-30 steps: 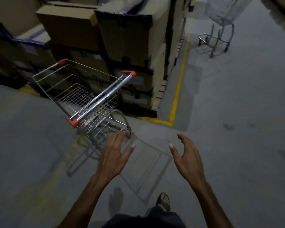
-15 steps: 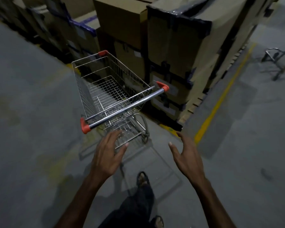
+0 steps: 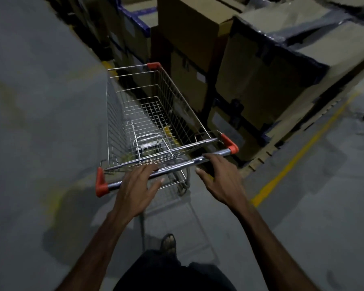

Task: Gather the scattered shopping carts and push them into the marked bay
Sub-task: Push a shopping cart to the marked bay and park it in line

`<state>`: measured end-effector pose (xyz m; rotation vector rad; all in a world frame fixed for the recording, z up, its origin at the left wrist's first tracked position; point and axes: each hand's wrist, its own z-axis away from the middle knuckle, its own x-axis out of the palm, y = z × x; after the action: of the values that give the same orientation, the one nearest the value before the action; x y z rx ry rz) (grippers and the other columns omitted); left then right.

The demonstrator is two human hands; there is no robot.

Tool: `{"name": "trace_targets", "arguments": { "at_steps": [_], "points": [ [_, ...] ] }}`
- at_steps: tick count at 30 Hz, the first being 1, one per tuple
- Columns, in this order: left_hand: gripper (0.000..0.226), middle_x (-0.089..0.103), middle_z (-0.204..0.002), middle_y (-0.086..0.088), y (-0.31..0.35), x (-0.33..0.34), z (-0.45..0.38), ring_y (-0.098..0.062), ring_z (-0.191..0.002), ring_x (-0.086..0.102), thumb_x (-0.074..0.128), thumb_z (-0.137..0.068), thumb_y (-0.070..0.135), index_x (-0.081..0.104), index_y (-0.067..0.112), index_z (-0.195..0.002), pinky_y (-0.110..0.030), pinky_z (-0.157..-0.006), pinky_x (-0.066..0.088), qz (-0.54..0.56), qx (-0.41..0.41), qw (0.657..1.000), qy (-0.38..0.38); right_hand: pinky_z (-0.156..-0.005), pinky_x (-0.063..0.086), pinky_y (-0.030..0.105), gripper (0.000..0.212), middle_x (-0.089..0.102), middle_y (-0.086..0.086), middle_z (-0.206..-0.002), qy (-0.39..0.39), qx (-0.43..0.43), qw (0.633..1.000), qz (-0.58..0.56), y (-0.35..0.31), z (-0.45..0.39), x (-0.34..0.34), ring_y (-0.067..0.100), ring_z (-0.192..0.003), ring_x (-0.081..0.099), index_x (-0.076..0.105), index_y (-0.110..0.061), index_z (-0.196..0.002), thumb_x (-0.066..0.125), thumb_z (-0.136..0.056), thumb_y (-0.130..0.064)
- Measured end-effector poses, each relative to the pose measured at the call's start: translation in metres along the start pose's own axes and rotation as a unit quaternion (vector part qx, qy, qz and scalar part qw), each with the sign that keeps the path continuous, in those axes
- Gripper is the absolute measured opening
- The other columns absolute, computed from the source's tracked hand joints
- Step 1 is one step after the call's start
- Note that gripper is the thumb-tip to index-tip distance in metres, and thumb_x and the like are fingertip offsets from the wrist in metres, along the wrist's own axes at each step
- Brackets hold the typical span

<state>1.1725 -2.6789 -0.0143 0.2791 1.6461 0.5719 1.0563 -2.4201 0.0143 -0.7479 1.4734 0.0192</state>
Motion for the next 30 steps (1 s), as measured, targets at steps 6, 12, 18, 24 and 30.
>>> {"name": "trace_targets", "arguments": {
  "at_steps": [6, 12, 18, 24, 30],
  "points": [
    [0.063, 0.078, -0.099, 0.005, -0.022, -0.011, -0.003, -0.023, -0.094, 0.073, 0.042, -0.092, 0.079, 0.073, 0.032, -0.119, -0.038, -0.081, 0.054, -0.107, -0.064, 0.992, 0.012, -0.108, 0.041, 0.045, 0.071, 0.075, -0.003, -0.110, -0.089, -0.132, 0.980, 0.116, 0.017, -0.065, 0.025, 0.021, -0.109, 0.067, 0.072, -0.028, -0.109, 0.037, -0.091, -0.087],
    [0.081, 0.076, -0.085, 0.003, -0.004, -0.028, -0.013, -0.019, -0.085, 0.074, 0.037, -0.079, 0.100, 0.076, 0.031, -0.094, -0.032, -0.077, 0.052, -0.181, -0.178, 0.966, -0.042, -0.068, 0.053, 0.037, 0.099, 0.063, -0.005, -0.070, -0.213, -0.131, 0.935, 0.252, 0.025, -0.113, 0.010, 0.020, -0.070, 0.065, 0.060, -0.023, -0.069, 0.025, -0.057, -0.115],
    [0.100, 0.066, -0.068, -0.001, 0.001, -0.008, -0.025, -0.022, -0.072, 0.070, 0.011, -0.067, 0.110, 0.055, 0.020, -0.063, -0.033, -0.065, 0.048, -0.218, -0.211, 0.953, -0.014, -0.067, 0.044, 0.035, 0.093, 0.062, -0.003, -0.072, -0.214, -0.179, 0.920, 0.274, 0.032, -0.143, 0.003, 0.019, -0.065, 0.055, 0.062, -0.022, -0.073, 0.033, -0.064, -0.110],
    [0.093, 0.068, -0.068, 0.002, 0.020, 0.003, -0.035, -0.020, -0.072, 0.071, 0.025, -0.068, 0.110, 0.055, 0.023, -0.066, -0.031, -0.069, 0.049, -0.221, -0.297, 0.929, -0.023, -0.070, 0.049, 0.037, 0.089, 0.059, -0.003, -0.069, -0.215, -0.256, 0.906, 0.259, 0.042, -0.182, 0.002, 0.023, -0.070, 0.065, 0.047, -0.025, -0.063, 0.031, -0.062, -0.112],
    [0.092, 0.054, -0.063, 0.011, 0.050, 0.004, -0.034, -0.010, -0.062, 0.062, 0.026, -0.072, 0.108, 0.064, 0.025, -0.068, -0.036, -0.098, 0.050, -0.234, -0.384, 0.893, -0.020, -0.072, 0.051, 0.037, 0.095, 0.060, -0.002, -0.067, -0.218, -0.347, 0.883, 0.229, 0.039, -0.219, 0.012, 0.022, -0.066, 0.061, 0.052, -0.025, -0.064, 0.023, -0.058, -0.115]
  ]
}}
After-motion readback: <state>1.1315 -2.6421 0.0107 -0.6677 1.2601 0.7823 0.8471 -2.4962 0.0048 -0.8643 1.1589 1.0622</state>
